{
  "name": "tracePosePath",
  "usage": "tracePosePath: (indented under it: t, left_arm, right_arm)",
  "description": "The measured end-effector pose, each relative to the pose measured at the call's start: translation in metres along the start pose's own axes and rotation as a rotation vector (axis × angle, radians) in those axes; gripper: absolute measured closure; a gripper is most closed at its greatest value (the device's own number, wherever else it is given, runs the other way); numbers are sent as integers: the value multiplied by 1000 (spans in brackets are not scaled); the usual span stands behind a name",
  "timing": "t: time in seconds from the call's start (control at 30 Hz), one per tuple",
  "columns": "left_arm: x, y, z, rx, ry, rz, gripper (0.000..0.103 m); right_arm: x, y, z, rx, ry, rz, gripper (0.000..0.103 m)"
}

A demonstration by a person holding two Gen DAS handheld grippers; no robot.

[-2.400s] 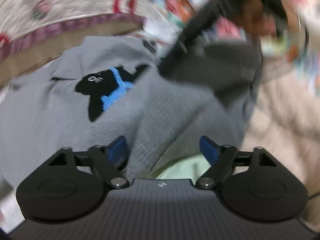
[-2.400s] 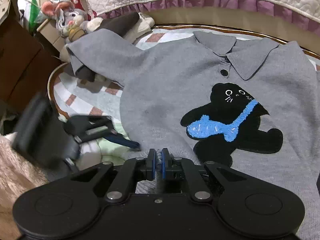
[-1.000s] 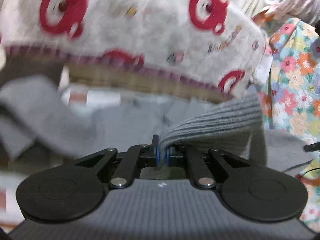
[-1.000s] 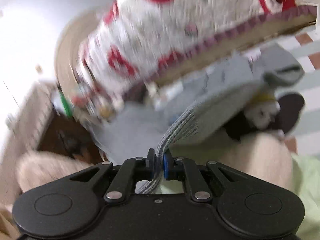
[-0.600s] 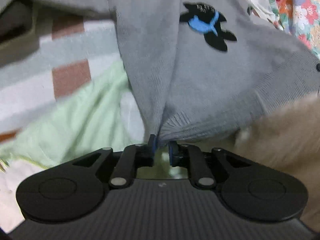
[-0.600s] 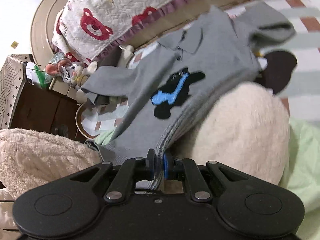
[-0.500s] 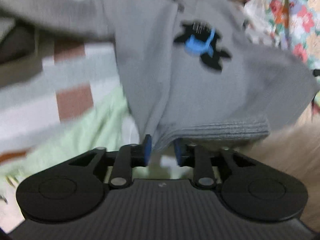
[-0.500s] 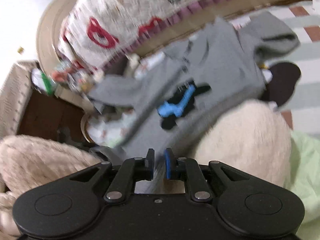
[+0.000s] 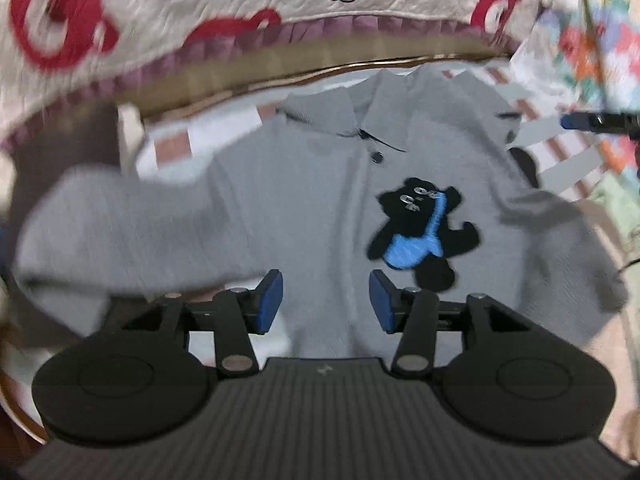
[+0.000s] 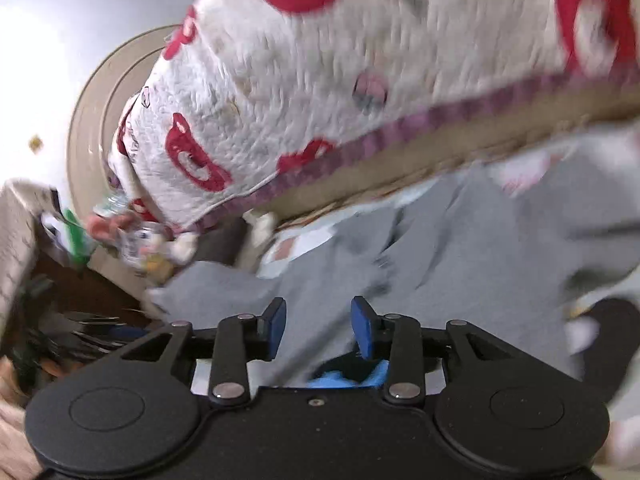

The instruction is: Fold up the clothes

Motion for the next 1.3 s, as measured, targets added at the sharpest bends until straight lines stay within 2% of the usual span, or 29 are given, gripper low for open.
tracePosePath:
  t: [0.07, 0.1, 0.17, 0.2, 0.23, 0.33, 0.4, 0.5, 0.6, 0.67, 0.77, 0.83, 0.93, 0.97, 1.03, 1.1, 1.13, 1.17, 1.2, 1.27, 1.3]
  left_arm:
    - [13, 22, 10, 29, 28, 4, 56]
    - [19, 30, 15, 51, 26, 9, 56]
    - [27, 38, 18, 99, 23, 22, 56]
    - [30, 40, 15, 118, 26, 31, 56]
    - [37, 40, 5, 91, 19, 45, 56]
    - [63, 40, -34, -47, -13, 93, 56]
    - [93, 39, -63, -101, -4, 126, 56]
    - [138, 38, -102, -140, 44, 179, 56]
    - [175, 39, -127, -197, 43, 223, 56]
    - [201, 43, -137, -220, 46, 229, 56]
    - [230, 49, -151, -208, 99, 202, 56]
    - [236, 56, -158, -214, 112, 213, 56]
    - [238, 67, -167, -207, 118, 238, 53]
    - [240, 71, -170, -178, 147, 234, 52]
    - [246, 76, -177, -116, 215, 219, 51]
    - [256, 77, -181, -132, 178, 205, 50]
    - [262, 75, -179, -160, 123, 200, 50]
    - [267, 73, -175, -181, 72, 195, 45]
    - [272, 71, -172, -195, 35, 186, 29]
    - [281, 66, -172, -238, 17, 174, 22]
    - [283, 66, -173, -258, 18, 182, 21]
  right_arm:
    - [27, 4, -5, 75, 80, -79, 59]
    - [35, 7, -7, 60, 72, -92, 53]
    - [52, 15, -10, 30, 55, -116, 51]
    - [62, 21, -7, 15, 13, -108, 51]
    - [72, 27, -4, 0, -30, -101, 51]
    - [107, 48, 6, -40, -125, -72, 51]
    - [130, 70, 25, -82, -225, 9, 51]
    - [143, 109, 72, -145, -451, 202, 51]
    - [156, 119, 123, -184, -594, 221, 52]
    - [163, 119, 149, -226, -648, 226, 54]
    - [181, 118, 185, -204, -662, 187, 57]
    - [191, 120, 188, -184, -621, 171, 57]
    - [204, 123, 189, -201, -598, 156, 49]
    - [209, 123, 189, -208, -599, 148, 44]
    - [222, 116, 191, -220, -603, 106, 43]
    - [236, 108, 192, -242, -606, 65, 43]
    - [237, 107, 190, -266, -612, 65, 43]
    - [239, 106, 188, -290, -616, 66, 43]
    - [240, 105, 184, -313, -605, 61, 52]
    - [242, 102, 177, -361, -585, 50, 69]
    - [242, 102, 174, -382, -590, 52, 73]
Point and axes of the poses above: each gripper's, at about its wrist camera, not at the fingertips, and x roughly the way its jaws point, z to its right, y to its top, the point moved 10 cm from there along x, roughly the way its jaws point, and after that the axes turned 9 degrees about -y, right-handed, at the moved point
